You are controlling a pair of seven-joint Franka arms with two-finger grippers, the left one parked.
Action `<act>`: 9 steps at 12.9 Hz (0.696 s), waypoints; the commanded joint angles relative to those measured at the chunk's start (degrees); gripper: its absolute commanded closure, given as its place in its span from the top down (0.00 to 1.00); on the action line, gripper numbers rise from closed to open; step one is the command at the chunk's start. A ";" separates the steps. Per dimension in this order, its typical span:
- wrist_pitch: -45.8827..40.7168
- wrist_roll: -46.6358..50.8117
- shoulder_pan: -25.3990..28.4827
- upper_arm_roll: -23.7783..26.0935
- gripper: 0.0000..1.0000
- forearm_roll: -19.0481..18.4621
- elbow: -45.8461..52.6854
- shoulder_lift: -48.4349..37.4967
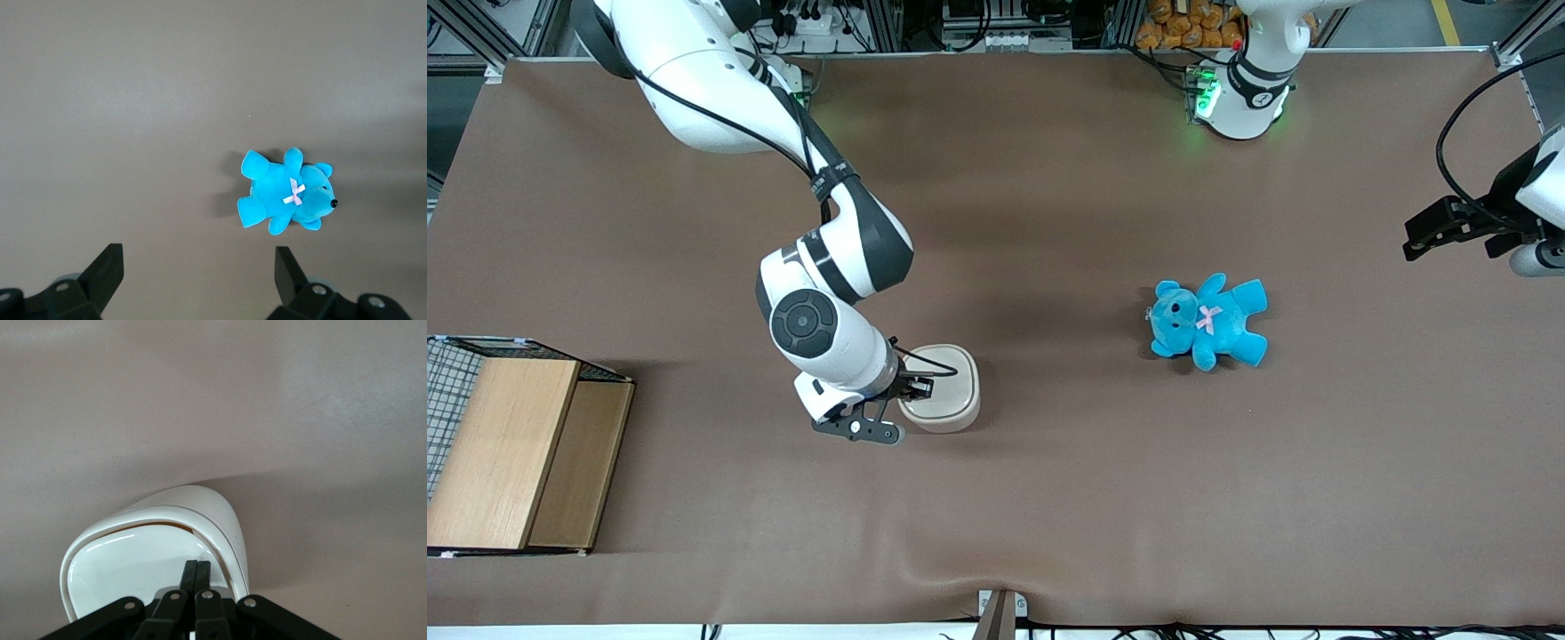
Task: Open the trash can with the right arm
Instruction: 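Press the closed right gripper down on the trash can lid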
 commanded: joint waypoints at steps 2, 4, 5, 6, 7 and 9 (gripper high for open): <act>-0.71 1.42 1.09 -0.50 0.00 -0.48 1.54 0.69; -0.71 1.33 1.26 -0.50 0.00 -0.48 1.45 0.69; -0.71 1.33 1.44 -0.50 0.00 -0.48 1.36 0.69; -0.80 1.24 1.44 -0.50 0.00 -0.48 1.10 0.69; -0.89 1.24 1.44 -0.50 0.00 -0.48 1.10 0.60; -0.80 1.16 1.35 -0.50 0.00 -0.91 1.10 0.60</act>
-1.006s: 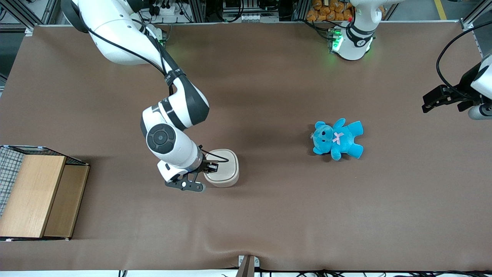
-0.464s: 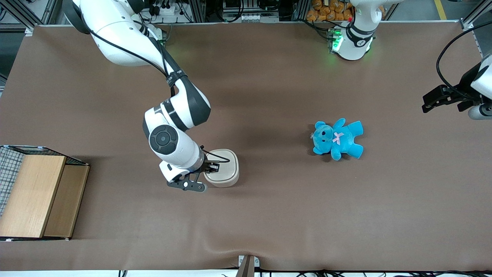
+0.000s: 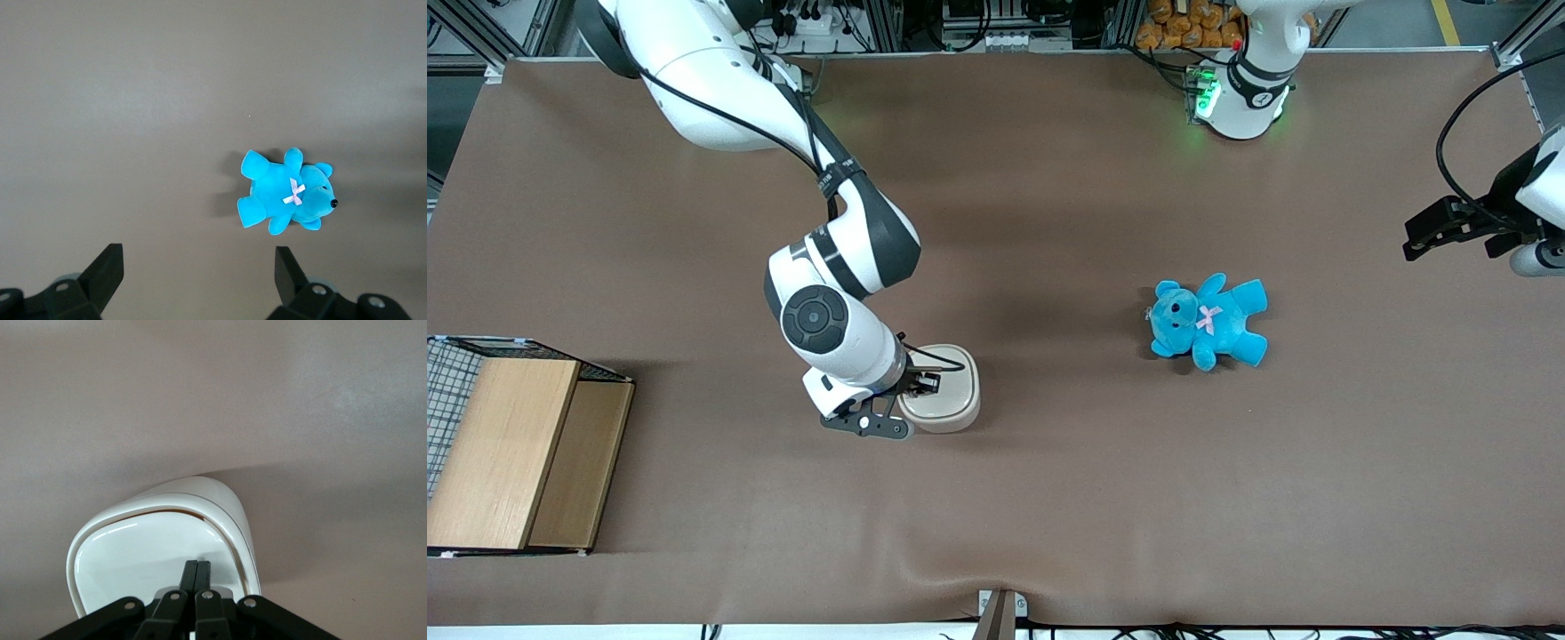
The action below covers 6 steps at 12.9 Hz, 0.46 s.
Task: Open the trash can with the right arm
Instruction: 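Press the closed right gripper down on the trash can lid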
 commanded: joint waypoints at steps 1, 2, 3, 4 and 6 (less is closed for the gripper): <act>-0.47 0.96 0.41 -0.48 0.00 -1.36 1.02 0.63; -0.38 1.04 0.41 -0.48 0.00 -1.89 0.50 0.63; -0.38 1.04 0.50 -0.48 0.00 -2.15 0.32 0.63; -0.38 1.13 0.50 -0.48 0.00 -2.24 0.32 0.63; -0.21 1.39 0.58 -0.48 0.00 -2.16 -0.03 0.63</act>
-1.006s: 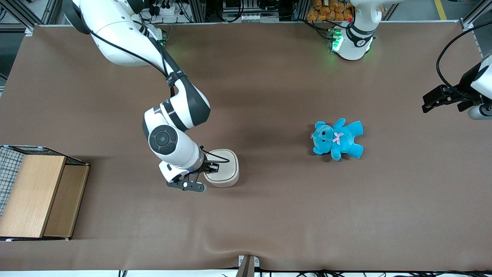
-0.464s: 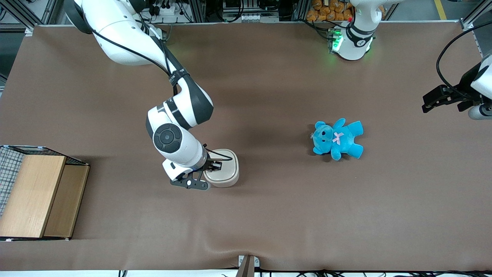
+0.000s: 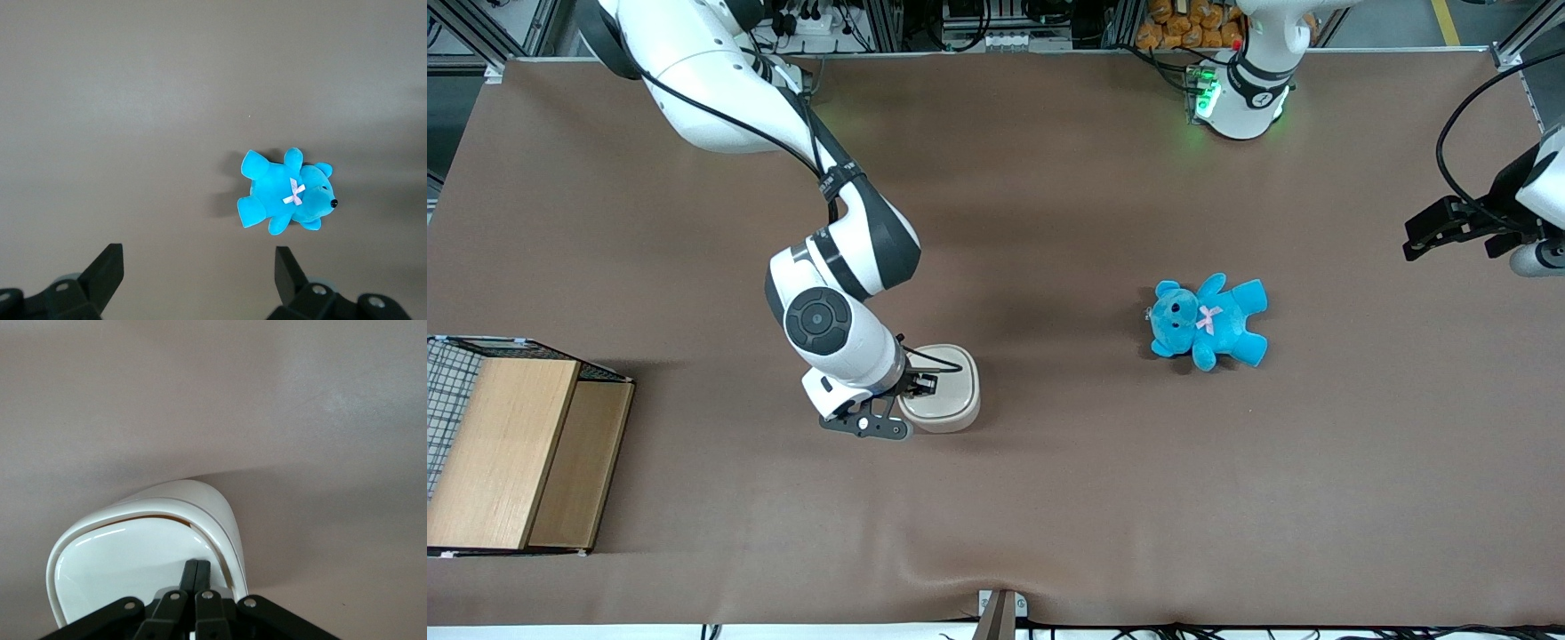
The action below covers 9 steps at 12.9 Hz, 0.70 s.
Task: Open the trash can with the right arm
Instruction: 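Press the closed right gripper down on the trash can lid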
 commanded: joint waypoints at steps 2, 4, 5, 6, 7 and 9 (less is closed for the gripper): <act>0.23 1.48 0.58 -0.31 0.00 -0.99 -0.74 0.30; 0.32 1.48 0.58 -0.31 0.00 -1.43 -0.83 0.65; 0.32 1.48 0.58 -0.31 0.00 -1.43 -0.74 0.65; 0.32 1.48 0.58 -0.31 0.00 -1.52 -0.83 0.65; 0.32 1.48 0.67 -0.31 0.00 -1.61 -0.74 0.74; 0.23 1.48 0.58 -0.31 0.00 -1.61 -0.65 0.74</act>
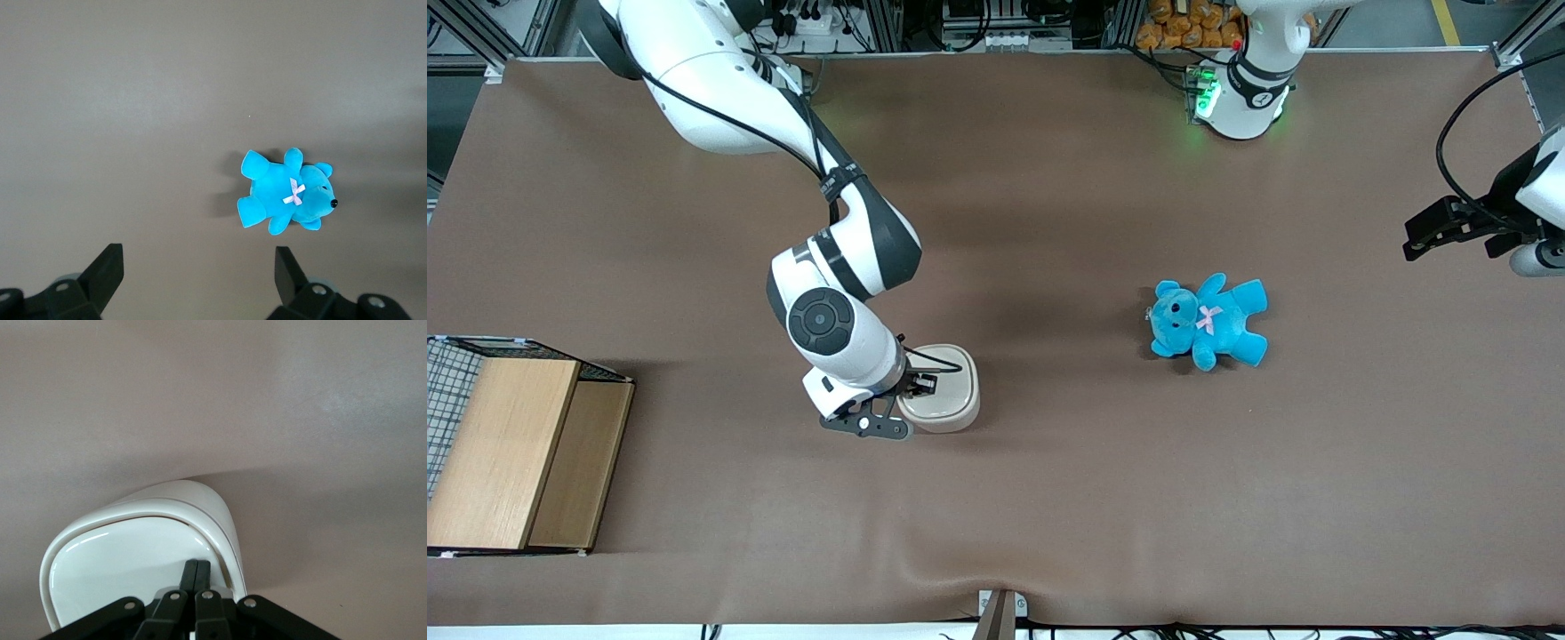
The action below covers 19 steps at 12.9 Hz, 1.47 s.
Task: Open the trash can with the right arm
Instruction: 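Press the closed right gripper down on the trash can lid, then lift the lid edge with the right gripper to swing it open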
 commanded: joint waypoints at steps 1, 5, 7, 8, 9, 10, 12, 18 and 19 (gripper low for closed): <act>-0.50 1.51 0.34 -0.25 0.00 -0.39 0.15 0.63; -7.08 2.13 0.08 0.11 0.00 3.29 4.79 -0.07; -8.76 2.48 -0.01 0.28 0.00 4.89 6.05 -0.07; -9.03 4.22 -0.01 0.37 0.00 5.07 6.22 -0.07; -9.30 5.02 0.25 0.46 0.00 5.24 6.92 -0.07; -9.91 5.29 0.34 0.63 0.00 5.77 7.45 -0.07; -10.61 6.60 0.34 0.72 0.00 8.74 8.07 -0.16; -13.34 8.54 0.78 0.81 0.00 14.20 10.53 -2.35; -14.21 9.24 0.69 0.72 0.00 15.25 10.62 -2.97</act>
